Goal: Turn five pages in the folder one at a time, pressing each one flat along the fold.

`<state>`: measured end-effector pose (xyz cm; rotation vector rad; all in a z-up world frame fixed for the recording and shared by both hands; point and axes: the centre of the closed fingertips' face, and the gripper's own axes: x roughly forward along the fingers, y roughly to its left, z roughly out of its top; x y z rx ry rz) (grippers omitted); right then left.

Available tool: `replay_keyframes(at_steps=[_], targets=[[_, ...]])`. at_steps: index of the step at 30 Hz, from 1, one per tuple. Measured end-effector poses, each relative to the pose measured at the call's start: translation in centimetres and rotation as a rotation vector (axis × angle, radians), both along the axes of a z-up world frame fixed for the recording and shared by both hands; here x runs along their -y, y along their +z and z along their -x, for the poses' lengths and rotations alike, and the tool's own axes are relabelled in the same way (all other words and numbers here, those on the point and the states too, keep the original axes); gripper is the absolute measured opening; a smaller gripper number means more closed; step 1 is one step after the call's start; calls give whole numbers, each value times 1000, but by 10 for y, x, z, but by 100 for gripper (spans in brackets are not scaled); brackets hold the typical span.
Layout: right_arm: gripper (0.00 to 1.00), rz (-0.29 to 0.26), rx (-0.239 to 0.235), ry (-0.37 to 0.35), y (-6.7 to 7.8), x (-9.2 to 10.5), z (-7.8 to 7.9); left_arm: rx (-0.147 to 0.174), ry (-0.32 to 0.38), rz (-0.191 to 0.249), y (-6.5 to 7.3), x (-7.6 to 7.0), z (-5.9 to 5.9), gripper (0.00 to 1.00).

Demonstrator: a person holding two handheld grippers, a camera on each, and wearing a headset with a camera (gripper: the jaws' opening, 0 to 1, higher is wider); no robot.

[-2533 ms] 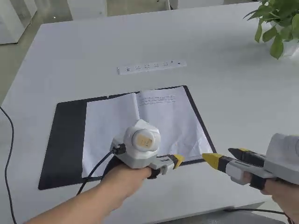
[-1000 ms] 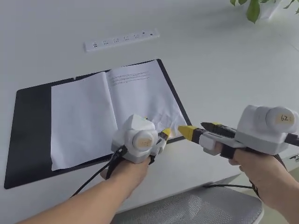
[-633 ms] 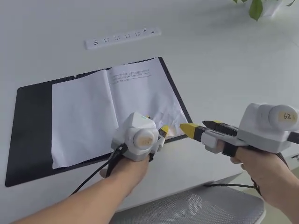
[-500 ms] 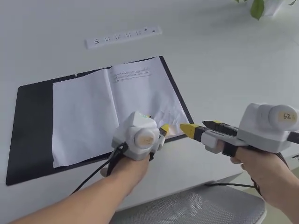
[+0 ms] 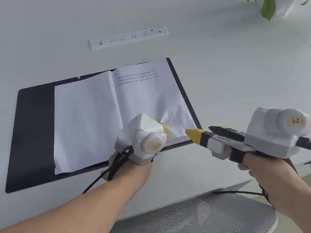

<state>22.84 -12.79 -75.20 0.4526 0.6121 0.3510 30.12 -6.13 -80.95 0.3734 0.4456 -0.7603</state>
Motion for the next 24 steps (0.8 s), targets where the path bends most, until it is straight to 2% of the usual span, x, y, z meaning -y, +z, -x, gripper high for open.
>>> replay_keyframes(at_steps=[6,10,14,19,21,24], targets=[[38,-4,4,28,-6,-5,-11,-19,31,13,0,-1,-1,1],[33,-16,-7,45,-13,-8,-16,-44,52,35,1,-2,-2,0],[33,-26,-10,69,-16,-12,-16,-78,83,70,1,-3,-3,0],[34,8,7,90,-20,-12,-18,-88,93,79,1,-3,-3,0],[34,-5,20,97,-18,-14,-20,-109,118,108,0,-3,-4,0],[30,-27,23,110,-11,-21,-18,-114,122,112,0,-3,-4,0]])
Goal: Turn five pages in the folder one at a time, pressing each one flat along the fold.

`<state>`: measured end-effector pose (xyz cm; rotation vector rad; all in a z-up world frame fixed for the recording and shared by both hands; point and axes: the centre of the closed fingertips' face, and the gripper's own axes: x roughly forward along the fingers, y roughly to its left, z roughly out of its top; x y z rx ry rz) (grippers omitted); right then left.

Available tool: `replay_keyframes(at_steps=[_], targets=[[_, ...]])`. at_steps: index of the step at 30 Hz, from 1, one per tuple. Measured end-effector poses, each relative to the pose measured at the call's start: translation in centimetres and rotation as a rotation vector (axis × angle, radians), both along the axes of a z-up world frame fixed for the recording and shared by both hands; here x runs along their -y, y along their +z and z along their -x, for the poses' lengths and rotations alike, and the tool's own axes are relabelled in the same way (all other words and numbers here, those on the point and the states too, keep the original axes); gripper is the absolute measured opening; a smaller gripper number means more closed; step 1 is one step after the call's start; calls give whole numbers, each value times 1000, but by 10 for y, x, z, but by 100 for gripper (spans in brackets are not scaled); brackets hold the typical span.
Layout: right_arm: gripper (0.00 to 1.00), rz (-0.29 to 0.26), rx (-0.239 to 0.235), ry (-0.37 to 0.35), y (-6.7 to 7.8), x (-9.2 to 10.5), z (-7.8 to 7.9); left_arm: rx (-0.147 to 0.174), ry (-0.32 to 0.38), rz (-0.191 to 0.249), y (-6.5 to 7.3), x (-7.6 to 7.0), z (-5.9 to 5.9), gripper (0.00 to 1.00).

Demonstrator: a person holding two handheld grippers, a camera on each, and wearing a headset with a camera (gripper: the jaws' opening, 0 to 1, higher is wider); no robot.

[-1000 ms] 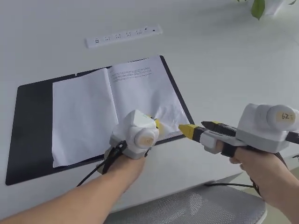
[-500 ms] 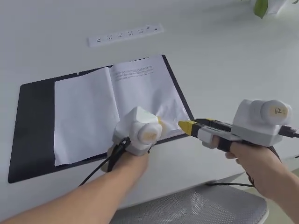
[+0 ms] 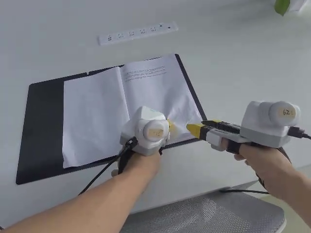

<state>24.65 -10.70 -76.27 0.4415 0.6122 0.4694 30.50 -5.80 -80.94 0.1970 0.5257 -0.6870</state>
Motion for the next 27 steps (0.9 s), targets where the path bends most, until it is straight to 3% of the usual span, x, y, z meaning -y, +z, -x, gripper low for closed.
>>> replay_keyframes(at_steps=[1,3,4,6,11,19,27], targets=[[27,-6,-1,-1,2,-2,1,3,-1,-2,0,0,0,0],[19,-96,-69,11,7,-17,12,3,1,-2,0,0,0,0],[18,-107,-87,16,3,-20,14,3,0,-2,0,0,0,0],[22,-93,-112,61,-7,-32,19,2,0,0,0,1,0,0],[25,-77,-161,84,-23,-36,20,-1,-6,-3,-1,1,0,0],[25,-181,-184,13,-16,-35,8,2,-9,-4,0,1,0,0],[26,-191,-222,19,-18,-41,14,2,-12,-4,0,1,0,0]])
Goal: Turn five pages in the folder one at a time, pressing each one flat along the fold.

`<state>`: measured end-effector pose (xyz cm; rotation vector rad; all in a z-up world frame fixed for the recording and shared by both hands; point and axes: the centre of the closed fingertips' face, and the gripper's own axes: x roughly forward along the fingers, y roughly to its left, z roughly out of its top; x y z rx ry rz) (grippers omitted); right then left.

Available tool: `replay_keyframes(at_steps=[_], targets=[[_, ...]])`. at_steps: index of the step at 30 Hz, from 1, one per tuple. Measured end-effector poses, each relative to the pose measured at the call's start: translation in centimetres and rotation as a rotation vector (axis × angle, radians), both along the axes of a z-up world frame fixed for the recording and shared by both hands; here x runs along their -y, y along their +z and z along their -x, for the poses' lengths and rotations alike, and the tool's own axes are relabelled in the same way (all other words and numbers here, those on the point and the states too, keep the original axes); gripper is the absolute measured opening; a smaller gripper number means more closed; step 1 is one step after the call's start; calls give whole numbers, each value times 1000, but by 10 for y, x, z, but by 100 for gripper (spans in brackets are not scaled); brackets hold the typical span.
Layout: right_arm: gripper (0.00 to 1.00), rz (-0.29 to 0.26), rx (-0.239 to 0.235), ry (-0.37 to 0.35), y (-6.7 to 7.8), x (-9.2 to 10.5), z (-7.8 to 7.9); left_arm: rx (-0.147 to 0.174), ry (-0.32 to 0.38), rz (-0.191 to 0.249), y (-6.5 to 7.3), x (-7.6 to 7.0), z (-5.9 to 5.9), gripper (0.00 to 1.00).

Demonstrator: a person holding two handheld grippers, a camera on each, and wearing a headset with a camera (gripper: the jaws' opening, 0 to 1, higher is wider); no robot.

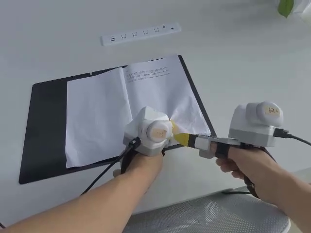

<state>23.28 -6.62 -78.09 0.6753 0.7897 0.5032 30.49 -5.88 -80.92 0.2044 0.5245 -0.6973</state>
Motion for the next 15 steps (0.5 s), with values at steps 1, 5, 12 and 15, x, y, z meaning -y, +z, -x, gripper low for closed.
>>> replay_keyframes(at_steps=[1,5,12,15], targets=[[27,0,4,-4,0,0,-1,1,0,-1,0,0,0,0],[26,-4,-3,-28,-2,4,-4,-2,1,0,0,0,0,0],[25,-38,-17,-77,-1,6,-7,3,-1,-2,0,0,0,0],[22,-70,-53,-124,-6,9,-10,3,0,-1,1,0,0,0]])
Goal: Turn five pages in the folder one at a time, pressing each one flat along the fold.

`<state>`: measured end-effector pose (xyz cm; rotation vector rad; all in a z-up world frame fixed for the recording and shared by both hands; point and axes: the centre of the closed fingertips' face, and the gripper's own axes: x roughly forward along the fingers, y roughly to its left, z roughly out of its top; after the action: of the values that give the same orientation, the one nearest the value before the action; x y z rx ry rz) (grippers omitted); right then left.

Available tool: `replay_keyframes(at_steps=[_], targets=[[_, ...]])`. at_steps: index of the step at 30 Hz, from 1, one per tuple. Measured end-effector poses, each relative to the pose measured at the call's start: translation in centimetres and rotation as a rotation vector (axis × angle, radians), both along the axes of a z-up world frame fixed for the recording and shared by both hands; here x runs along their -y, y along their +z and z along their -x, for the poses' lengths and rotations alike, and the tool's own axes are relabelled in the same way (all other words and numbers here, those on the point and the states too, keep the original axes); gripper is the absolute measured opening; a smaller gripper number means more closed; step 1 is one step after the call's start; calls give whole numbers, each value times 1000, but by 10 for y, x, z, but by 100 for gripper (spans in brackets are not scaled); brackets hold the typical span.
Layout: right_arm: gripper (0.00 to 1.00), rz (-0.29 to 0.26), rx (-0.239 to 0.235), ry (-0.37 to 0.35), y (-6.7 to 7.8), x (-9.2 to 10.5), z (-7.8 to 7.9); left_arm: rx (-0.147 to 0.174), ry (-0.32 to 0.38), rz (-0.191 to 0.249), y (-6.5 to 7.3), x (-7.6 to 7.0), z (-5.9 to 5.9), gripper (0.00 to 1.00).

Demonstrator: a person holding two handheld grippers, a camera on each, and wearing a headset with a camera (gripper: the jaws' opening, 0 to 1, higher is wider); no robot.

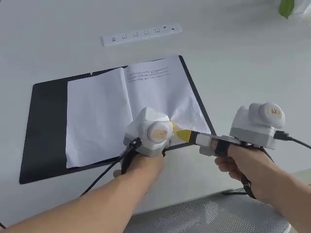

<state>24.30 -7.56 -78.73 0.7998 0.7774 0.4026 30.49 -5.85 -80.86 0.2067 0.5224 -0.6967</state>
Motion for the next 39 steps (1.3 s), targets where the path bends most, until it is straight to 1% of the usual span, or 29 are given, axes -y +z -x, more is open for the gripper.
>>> replay_keyframes(at_steps=[1,2,3,4,8,9,11,14,19,23,25,26,28,30,35,36,37,38,39], targets=[[20,-5,-2,-11,-1,1,-1,-1,1,0,0,0,0,0],[18,-5,-17,-19,-3,2,0,-1,1,1,0,0,0,0],[16,5,-11,-25,-3,2,-1,-1,0,1,0,0,0,0],[15,3,-12,-30,-2,2,0,0,1,1,0,0,0,0],[8,2,-31,-59,-4,3,1,-1,3,3,0,0,0,0],[6,13,-31,-72,-5,5,0,0,3,2,0,0,0,0],[2,16,-38,-83,-6,7,0,1,4,2,0,0,0,0],[0,13,-46,-93,-7,7,-1,1,6,2,0,1,0,0],[0,7,-53,-110,-8,8,-1,0,9,3,0,1,0,0],[0,-10,-61,-120,-7,8,-1,-4,15,5,0,1,0,1],[0,-16,-58,-121,-6,8,-1,-8,23,10,0,1,0,1],[0,-31,-59,-123,-4,7,-1,-8,24,12,0,1,0,2],[0,-27,-50,-121,-1,6,0,-13,23,18,1,1,0,2],[0,-35,-41,-115,3,4,-1,-14,15,17,2,1,0,3],[0,-32,-4,-101,14,0,-2,-40,13,15,5,-6,4,4],[0,-31,9,-95,17,-2,-3,-44,19,18,7,-9,4,5],[0,-33,14,-93,19,-3,-3,-46,17,31,10,-11,5,6],[0,-29,28,-84,22,-5,-3,-43,17,32,13,-13,5,7],[0,-20,44,-76,24,-7,-3,-37,20,43,17,-15,5,10]])
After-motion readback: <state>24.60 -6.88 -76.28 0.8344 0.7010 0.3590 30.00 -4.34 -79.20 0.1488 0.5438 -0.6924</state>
